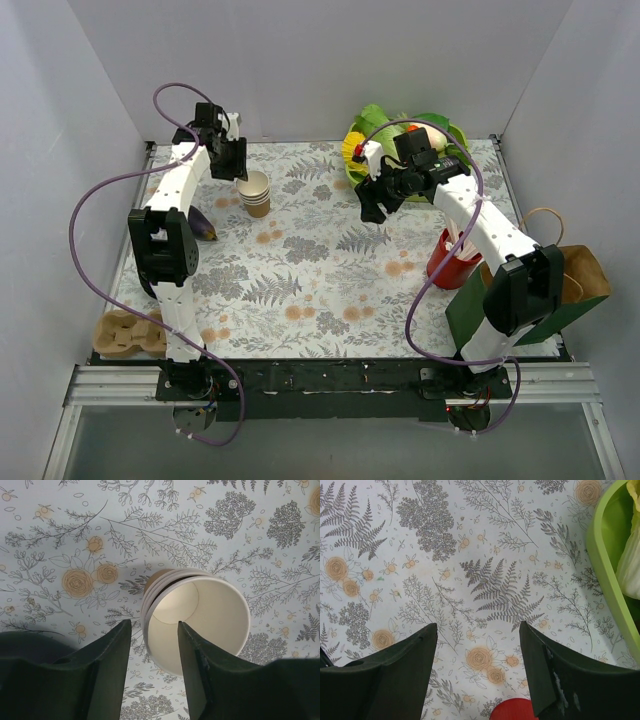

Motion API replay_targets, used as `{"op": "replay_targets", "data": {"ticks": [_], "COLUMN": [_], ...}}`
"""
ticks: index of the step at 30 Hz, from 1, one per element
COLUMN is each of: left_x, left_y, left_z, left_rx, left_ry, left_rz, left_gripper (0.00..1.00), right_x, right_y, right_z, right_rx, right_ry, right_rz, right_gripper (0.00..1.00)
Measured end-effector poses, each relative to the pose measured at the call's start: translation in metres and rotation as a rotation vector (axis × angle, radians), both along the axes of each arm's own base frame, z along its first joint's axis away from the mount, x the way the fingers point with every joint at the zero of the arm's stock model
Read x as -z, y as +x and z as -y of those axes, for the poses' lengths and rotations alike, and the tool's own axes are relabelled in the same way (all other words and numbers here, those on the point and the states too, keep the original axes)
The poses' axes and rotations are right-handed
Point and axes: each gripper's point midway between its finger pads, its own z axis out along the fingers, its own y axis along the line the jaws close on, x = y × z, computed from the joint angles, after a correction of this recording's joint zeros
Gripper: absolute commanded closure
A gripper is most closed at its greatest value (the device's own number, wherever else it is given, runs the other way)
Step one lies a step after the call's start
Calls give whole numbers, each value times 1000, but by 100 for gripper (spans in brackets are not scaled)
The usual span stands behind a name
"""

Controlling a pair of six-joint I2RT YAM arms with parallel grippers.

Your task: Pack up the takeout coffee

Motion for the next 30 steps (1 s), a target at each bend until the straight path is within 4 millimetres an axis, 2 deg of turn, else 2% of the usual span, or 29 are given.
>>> {"op": "replay_targets", "data": {"ticks": [3, 4, 6, 9, 10, 11, 13, 22, 30], "left_x": [-5, -7, -12, -14, -14, -14, -14, -20, -11], "left_y": [3, 4, 6, 7, 7, 7, 7, 15, 17], "left_z": [2, 4, 6, 9, 9, 10, 9, 3, -3], "left_rx": [6, 10, 16, 27, 29, 30, 31, 8, -4], "left_ry": [20, 25, 30, 39, 42, 44, 54, 87, 117], "left_rz": [18, 27, 41, 53, 52, 53, 56, 83, 66], "left_gripper": [68, 74, 76, 75, 72, 66, 64, 66, 74], "right_x": [0, 0, 0, 0, 0, 0, 0, 1, 1], "right_y": [1, 1, 1, 1, 1, 1, 2, 2, 2], "right_z": [0, 0, 0, 1, 1, 1, 1, 2, 2], "right_rx": [2, 2, 3, 4, 5, 6, 7, 9, 10], "right_ry": [-2, -2, -2, -4, -5, -6, -7, -10, -12], "right_rz": [2, 3, 3, 4, 4, 5, 5, 6, 7], "right_gripper": [26, 26, 26, 26, 26, 26, 26, 26, 26]}}
